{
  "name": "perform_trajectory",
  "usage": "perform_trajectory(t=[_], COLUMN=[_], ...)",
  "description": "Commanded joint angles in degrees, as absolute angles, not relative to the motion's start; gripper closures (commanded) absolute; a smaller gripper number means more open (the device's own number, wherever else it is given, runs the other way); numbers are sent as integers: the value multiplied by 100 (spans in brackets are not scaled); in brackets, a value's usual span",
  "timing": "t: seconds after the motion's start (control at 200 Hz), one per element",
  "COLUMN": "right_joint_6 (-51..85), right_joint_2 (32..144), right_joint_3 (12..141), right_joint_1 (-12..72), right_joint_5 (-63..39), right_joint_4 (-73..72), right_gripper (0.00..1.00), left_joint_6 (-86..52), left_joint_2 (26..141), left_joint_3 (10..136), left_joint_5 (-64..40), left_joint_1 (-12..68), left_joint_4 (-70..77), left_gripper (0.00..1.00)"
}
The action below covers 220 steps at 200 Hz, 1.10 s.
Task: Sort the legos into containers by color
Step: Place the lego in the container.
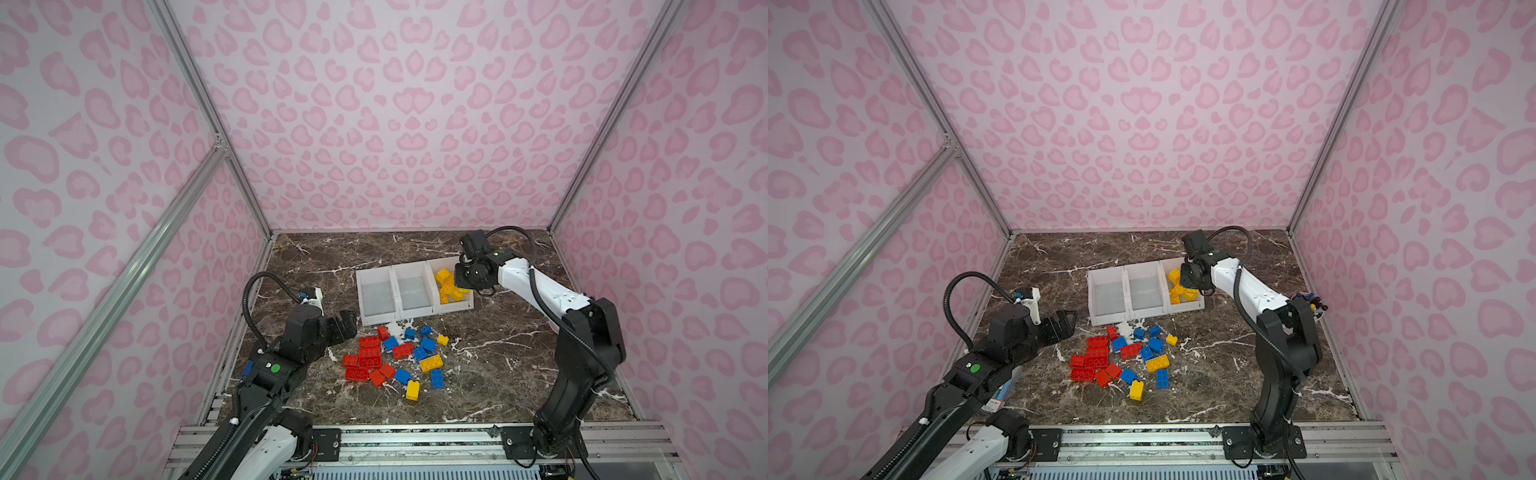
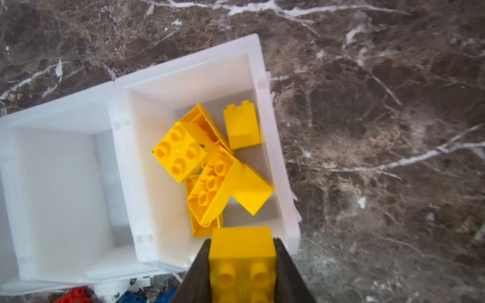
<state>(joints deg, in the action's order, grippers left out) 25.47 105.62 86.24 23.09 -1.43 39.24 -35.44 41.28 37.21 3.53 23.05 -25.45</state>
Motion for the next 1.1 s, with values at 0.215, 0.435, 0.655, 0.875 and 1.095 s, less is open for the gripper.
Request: perform_trajectory(t=[0.215,0.435,0.655,0.875,1.095], right_joint_6=[1768,1671,1678,1648,1714], right_joint_2=[11607,11967,11908,11549,10816], right_joint_3=[9571,9833,9969,10083,9638], right_joint_1=[2380,2474,2531,2501,2577], right_joint_5=[-498,-703,-623,-418,-494], right_joint_4=[4212,4220,4309,4469,4458], right_gripper=[73,71,45,40,40], left_joint_6=[-3566,-3568,-3577,-3570,-3551], left_joint_2=[4131,4044,3999,4028,4017], left_joint_3=[3798,3797,3795,3797,3779], left_joint_5=[470,536,564,548,606], left_joint_1=[2303,2303,2303,2310,2310], left_joint_4=[-2638,-2706,-2742,-2737,-2746], left_gripper=[2,2,2,2,2])
